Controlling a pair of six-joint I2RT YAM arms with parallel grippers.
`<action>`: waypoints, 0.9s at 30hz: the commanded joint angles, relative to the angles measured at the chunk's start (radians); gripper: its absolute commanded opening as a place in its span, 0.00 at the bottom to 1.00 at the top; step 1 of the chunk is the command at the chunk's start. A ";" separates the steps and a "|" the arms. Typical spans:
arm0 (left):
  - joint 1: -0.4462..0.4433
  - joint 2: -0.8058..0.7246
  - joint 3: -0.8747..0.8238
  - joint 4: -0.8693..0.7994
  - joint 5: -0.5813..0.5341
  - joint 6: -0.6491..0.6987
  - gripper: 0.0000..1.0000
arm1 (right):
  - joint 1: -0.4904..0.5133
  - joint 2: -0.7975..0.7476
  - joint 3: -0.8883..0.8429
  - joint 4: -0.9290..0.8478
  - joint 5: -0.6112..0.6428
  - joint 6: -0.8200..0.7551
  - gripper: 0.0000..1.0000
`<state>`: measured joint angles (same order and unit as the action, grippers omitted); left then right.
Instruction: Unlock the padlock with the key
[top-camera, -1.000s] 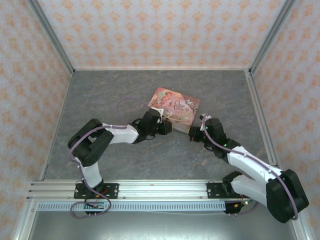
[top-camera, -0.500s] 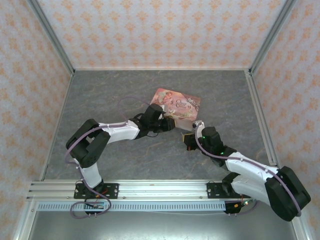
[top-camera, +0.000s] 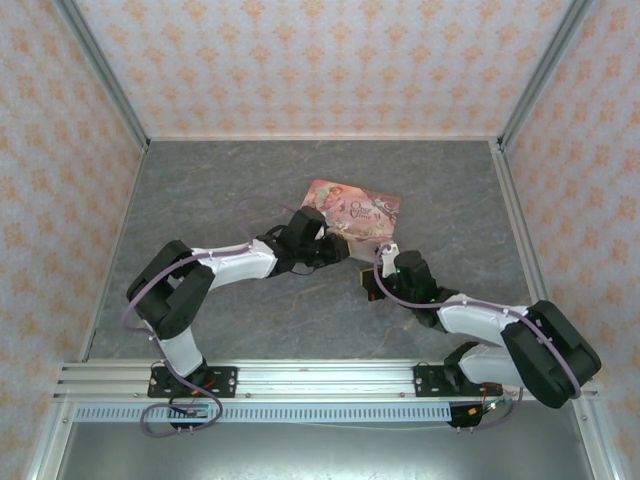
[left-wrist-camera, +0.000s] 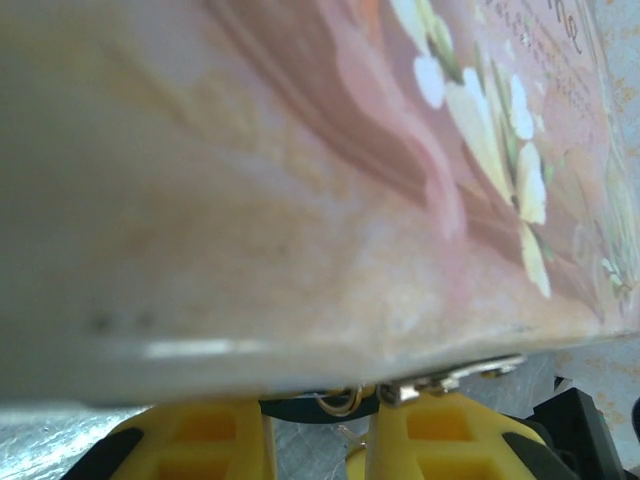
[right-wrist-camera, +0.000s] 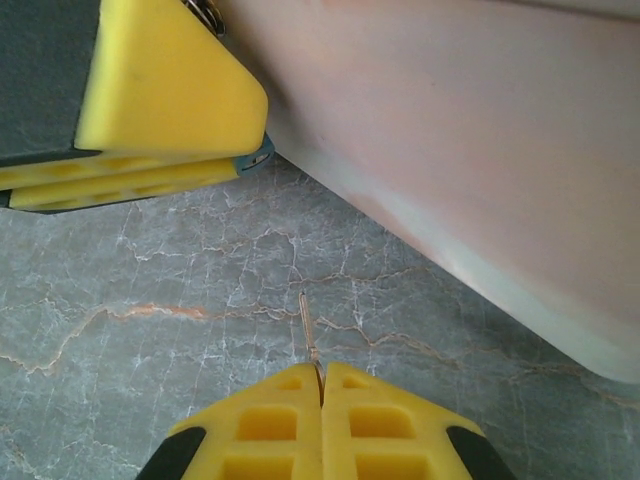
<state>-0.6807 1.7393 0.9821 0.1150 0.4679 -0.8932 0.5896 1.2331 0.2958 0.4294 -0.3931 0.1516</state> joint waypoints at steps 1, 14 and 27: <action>-0.004 -0.043 0.045 0.001 0.033 -0.042 0.14 | 0.010 0.019 0.031 0.088 -0.017 -0.024 0.00; -0.005 -0.042 0.061 -0.026 0.040 -0.050 0.12 | 0.010 0.051 0.051 0.144 -0.023 -0.018 0.00; -0.006 -0.039 0.063 -0.028 0.038 -0.055 0.11 | 0.011 0.087 0.068 0.158 -0.018 -0.019 0.00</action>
<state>-0.6807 1.7386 1.0019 0.0704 0.4721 -0.9199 0.5934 1.3106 0.3405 0.5404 -0.4046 0.1513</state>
